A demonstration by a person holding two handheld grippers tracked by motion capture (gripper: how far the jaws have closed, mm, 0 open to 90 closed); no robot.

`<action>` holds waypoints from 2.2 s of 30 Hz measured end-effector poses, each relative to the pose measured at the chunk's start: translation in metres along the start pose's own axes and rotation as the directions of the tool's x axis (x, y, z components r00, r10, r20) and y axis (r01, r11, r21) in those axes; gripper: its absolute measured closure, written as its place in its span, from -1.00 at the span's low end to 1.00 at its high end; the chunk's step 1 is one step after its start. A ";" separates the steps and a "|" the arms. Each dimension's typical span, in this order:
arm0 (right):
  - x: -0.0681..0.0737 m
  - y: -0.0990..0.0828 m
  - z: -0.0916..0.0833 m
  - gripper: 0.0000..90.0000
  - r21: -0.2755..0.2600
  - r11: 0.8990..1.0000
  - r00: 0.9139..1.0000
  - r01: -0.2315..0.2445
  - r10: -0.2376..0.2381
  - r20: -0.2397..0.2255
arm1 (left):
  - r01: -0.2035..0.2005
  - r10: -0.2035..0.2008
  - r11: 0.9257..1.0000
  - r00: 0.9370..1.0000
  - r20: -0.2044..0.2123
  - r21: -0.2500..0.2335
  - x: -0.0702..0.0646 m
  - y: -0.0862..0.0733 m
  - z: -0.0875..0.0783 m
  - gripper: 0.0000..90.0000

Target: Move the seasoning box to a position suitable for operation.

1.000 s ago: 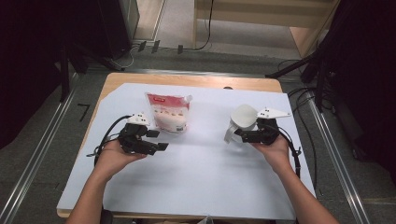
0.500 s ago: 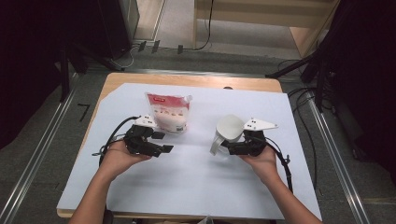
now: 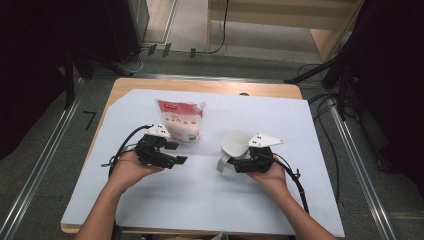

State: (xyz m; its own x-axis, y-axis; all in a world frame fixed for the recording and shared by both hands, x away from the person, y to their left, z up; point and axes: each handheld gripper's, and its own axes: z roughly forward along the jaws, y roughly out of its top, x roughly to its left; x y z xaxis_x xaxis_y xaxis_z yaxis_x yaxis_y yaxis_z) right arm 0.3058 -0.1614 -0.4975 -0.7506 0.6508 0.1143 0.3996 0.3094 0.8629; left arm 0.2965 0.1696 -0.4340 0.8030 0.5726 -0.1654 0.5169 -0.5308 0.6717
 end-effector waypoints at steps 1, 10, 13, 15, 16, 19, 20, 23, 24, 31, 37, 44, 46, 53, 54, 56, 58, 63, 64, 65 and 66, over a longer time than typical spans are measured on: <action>0.000 -0.001 0.000 -0.68 -0.005 1.000 1.000 -0.003 0.003 0.000 | -0.007 0.007 1.000 1.000 0.007 0.005 0.000 0.001 0.000 -0.16; -0.002 0.003 -0.004 -0.84 0.032 0.999 1.000 -0.016 0.017 -0.019 | 0.005 -0.004 1.000 1.000 -0.015 0.004 -0.001 0.002 -0.002 -0.18; -0.001 0.004 -0.012 -0.89 0.071 0.997 1.000 0.024 -0.023 -0.010 | -0.004 0.004 1.000 1.000 -0.010 -0.003 -0.002 0.005 -0.003 -0.17; 0.001 0.004 -0.017 -0.91 0.088 0.995 0.999 0.035 -0.034 -0.013 | -0.010 0.010 1.000 1.000 0.014 -0.003 -0.004 0.008 -0.003 -0.11; 0.001 0.005 -0.019 -0.91 0.094 0.995 0.999 0.034 -0.033 -0.013 | -0.011 0.011 1.000 1.000 0.023 -0.003 -0.004 0.010 -0.002 -0.07; 0.001 0.005 -0.030 -0.91 0.097 0.995 0.999 0.009 -0.005 -0.034 | -0.005 0.006 1.000 0.998 0.055 -0.011 -0.004 0.016 -0.003 0.01; 0.001 0.004 -0.033 -0.91 0.103 0.995 0.999 0.007 -0.003 -0.035 | -0.007 0.007 1.000 0.998 0.057 -0.011 -0.004 0.017 -0.003 0.04; -0.001 0.003 -0.046 -0.75 0.110 0.994 0.999 0.000 0.006 -0.053 | -0.013 0.011 1.000 0.996 0.089 0.014 -0.007 0.023 -0.001 0.25; -0.002 0.003 -0.052 -0.71 0.109 0.994 0.999 -0.001 0.007 -0.052 | -0.018 0.015 1.000 0.994 0.110 0.021 -0.008 0.025 0.000 0.38; -0.013 0.003 -0.076 -0.33 0.108 0.994 0.999 -0.032 0.037 -0.040 | -0.072 0.070 0.997 0.987 0.143 0.013 -0.017 0.044 0.007 0.78; -0.014 0.008 -0.086 0.24 0.074 0.997 0.999 -0.029 0.030 -0.020 | -0.092 0.088 0.996 0.982 0.168 0.016 -0.022 0.057 0.016 1.00; -0.015 0.013 -0.083 0.89 0.097 0.994 0.999 -0.053 0.053 0.003 | -0.130 0.123 0.991 0.976 0.179 0.031 -0.032 0.062 0.039 1.00; -0.014 0.014 -0.081 1.00 0.097 0.994 0.998 -0.059 0.058 0.005 | -0.133 0.124 0.991 0.975 0.185 0.036 -0.033 0.061 0.044 1.00; -0.020 0.014 -0.071 1.00 0.093 0.990 0.995 -0.102 0.102 0.010 | -0.130 0.121 0.990 0.977 0.174 0.046 -0.033 0.057 0.057 1.00; -0.021 0.014 -0.070 1.00 0.092 0.990 0.994 -0.107 0.107 0.004 | -0.127 0.118 0.991 0.979 0.165 0.042 -0.033 0.057 0.058 1.00; -0.022 0.013 -0.070 1.00 0.093 0.989 0.993 -0.119 0.120 -0.005 | -0.118 0.110 0.992 0.979 0.170 0.036 -0.032 0.056 0.061 1.00; -0.021 0.012 -0.069 1.00 0.101 0.988 0.993 -0.119 0.120 -0.007 | -0.131 0.121 0.990 0.978 0.171 0.048 -0.034 0.055 0.063 1.00; -0.019 0.011 -0.064 1.00 0.112 0.988 0.994 -0.108 0.109 0.002 | -0.132 0.123 0.990 0.978 0.166 0.042 -0.039 0.054 0.070 1.00; -0.018 0.011 -0.063 1.00 0.115 0.987 0.994 -0.112 0.113 0.003 | -0.133 0.123 0.990 0.978 0.167 0.048 -0.039 0.054 0.071 1.00; -0.018 0.011 -0.061 1.00 0.116 0.987 0.994 -0.107 0.108 -0.001 | -0.139 0.130 0.990 0.978 0.166 0.040 -0.039 0.054 0.072 1.00; -0.017 0.011 -0.061 1.00 0.122 0.987 0.995 -0.104 0.104 0.006 | -0.131 0.122 0.990 0.979 0.162 0.044 -0.040 0.054 0.073 1.00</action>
State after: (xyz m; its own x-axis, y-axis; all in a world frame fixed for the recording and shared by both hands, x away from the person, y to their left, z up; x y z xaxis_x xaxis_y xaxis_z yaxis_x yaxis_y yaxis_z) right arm 0.2913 -0.2113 -0.4602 -0.7020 0.6833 0.2006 0.5367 0.3226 0.7797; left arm 0.3139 0.0726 -0.4435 0.8974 0.3950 -0.1966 0.4199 -0.6277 0.6554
